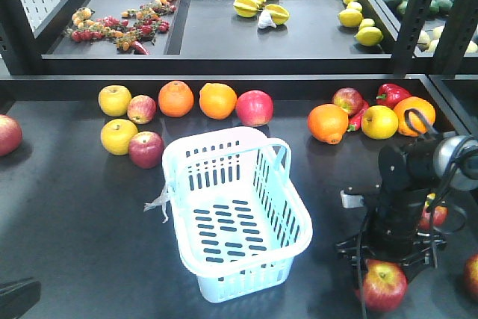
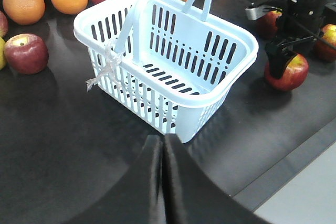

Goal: Pick three apples into basket with both arms
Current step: 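Reach the right gripper down onto the red apple nearest the robot, then carry the apple over the basket and release it with the right gripper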

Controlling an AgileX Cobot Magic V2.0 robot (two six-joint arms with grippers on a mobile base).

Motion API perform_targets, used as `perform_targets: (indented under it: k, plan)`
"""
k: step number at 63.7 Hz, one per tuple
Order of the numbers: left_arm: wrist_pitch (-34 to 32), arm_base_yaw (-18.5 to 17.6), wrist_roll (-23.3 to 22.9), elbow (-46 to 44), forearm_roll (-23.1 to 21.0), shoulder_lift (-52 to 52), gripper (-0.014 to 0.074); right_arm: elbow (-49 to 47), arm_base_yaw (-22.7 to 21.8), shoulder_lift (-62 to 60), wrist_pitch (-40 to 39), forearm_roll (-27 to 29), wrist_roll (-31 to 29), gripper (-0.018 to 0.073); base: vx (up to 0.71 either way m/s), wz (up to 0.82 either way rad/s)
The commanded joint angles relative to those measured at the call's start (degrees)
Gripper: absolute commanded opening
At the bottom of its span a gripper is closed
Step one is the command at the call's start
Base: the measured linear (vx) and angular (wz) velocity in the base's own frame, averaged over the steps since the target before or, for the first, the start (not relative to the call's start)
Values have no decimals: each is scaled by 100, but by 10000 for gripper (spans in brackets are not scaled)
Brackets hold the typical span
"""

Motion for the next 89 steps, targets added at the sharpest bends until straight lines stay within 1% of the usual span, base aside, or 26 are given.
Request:
perform_targets:
  k: [1,16,20,22,25,30,36,37,39,42,47,50,60,68,73,80,89]
  plan:
    - [-319,-25,-43,-153,-154,42,-8,-119,-42,-658,147,-57,-47,150,0,0]
    - [-305,-25,-43,-153,-154,42,-8,-297,-42,-2067,267,-57,-125,140,0,0]
    - [-305,-25,-43,-153,-154,42,-8,-371,-27,-2485,254,61,-239,140,0,0]
    - [-305,-25,-43,-153,-154,42,-8,-418,-27,-2686,249,212,-355,140,0,0]
    - [-305,-25,-43,-153,-154,42,-8,-491,-27,-2896,243,485,-521,140,0,0]
    - [-305,-25,-43,-153,-154,42,-8,-631,-27,-3149,248,1194,-1001,140,0,0]
    - [-311,-25,-43,-153,-154,42,-8,-729,-27,-3215,266,2350,-1731,140,0,0]
    - [-311,-25,-43,-153,-154,42,-8,-729,-26,-3215,244,2619,-1888,140,0,0]
    - [-311,-25,-43,-153,-154,42,-8,-721,-2,-3179,227,2924,-2079,140,0,0]
    - [-311,-25,-37,-153,-154,42,-8,-721,76,-3114,189,3320,-2290,140,0,0]
    - [-311,-25,-37,-153,-154,42,-8,-721,350,-2915,-33,3700,-2542,141,0,0]
    - [-311,-25,-37,-153,-154,42,-8,-721,569,-2763,-290,3761,-2628,141,0,0]
    - [-324,-25,-38,-153,-147,42,-8,-727,1183,-2107,-1106,3737,-2644,143,0,0]
    - [-318,-25,-38,-153,-147,42,-8,-727,1450,-1628,-1614,3716,-2901,153,0,0]
    - [-312,-25,-38,-153,-147,42,-8,-727,1465,-1419,-1732,3781,-2976,176,0,0]
    - [-312,-25,-38,-153,-141,42,-8,-727,1452,-1270,-1727,3877,-3080,265,0,0]
    - [-312,-25,-38,-153,-141,42,-8,-727,1452,-1240,-1818,3889,-3124,476,0,0]
